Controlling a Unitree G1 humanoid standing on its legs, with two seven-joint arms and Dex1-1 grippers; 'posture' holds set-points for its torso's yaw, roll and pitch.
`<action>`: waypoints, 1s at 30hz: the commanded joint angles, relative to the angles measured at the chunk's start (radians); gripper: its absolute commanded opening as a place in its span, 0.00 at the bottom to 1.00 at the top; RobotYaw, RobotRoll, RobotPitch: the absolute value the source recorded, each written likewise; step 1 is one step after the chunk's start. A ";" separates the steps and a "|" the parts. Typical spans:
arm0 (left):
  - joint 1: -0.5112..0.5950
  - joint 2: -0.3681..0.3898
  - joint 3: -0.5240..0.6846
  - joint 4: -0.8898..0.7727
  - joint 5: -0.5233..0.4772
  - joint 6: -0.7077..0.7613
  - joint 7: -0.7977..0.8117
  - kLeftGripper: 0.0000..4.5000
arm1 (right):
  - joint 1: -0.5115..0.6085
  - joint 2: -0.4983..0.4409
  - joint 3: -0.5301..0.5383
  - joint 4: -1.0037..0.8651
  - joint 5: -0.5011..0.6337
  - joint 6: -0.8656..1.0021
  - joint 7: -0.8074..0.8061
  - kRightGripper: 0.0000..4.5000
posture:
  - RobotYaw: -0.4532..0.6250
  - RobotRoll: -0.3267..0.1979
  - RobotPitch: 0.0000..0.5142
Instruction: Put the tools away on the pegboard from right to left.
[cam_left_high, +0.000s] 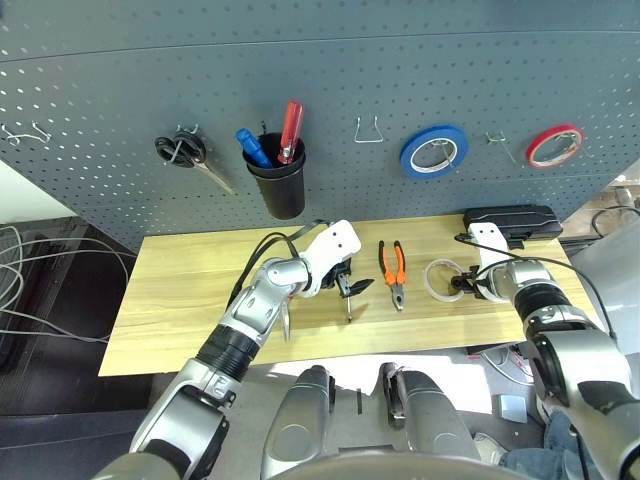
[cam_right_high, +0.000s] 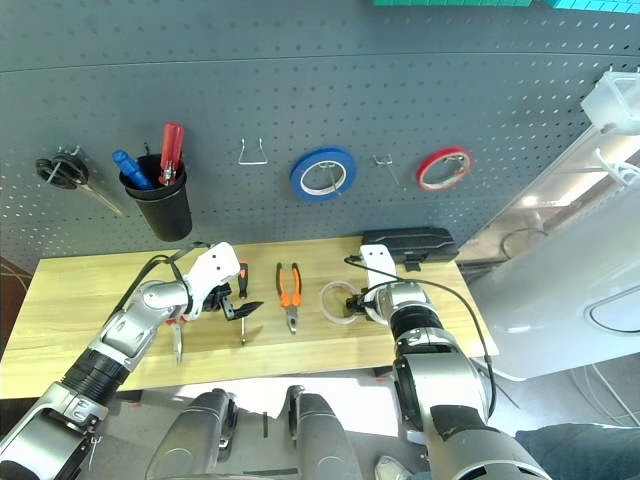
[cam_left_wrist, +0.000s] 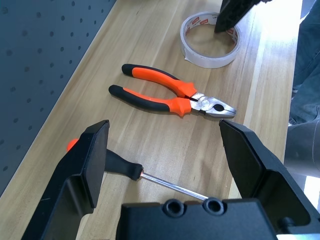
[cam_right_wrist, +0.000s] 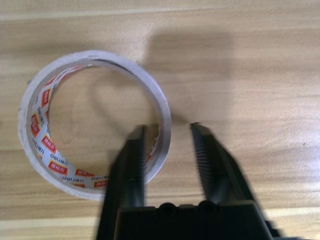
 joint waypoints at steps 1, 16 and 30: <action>0.007 -0.003 -0.009 0.020 0.009 -0.035 -0.008 1.00 | 0.011 -0.015 -0.023 0.024 0.007 -0.045 -0.008 0.15 | 0.48 0.62 0.38; 0.052 0.000 0.072 -0.103 -0.166 -0.368 -0.133 1.00 | 0.483 -0.089 -0.024 -1.104 0.077 -0.299 0.160 0.01 | 0.42 0.62 0.36; -0.002 -0.027 0.093 -0.092 -0.209 -0.448 -0.142 1.00 | 0.627 -0.120 -0.174 -1.247 -0.117 -0.747 -0.139 0.01 | 0.39 0.62 0.35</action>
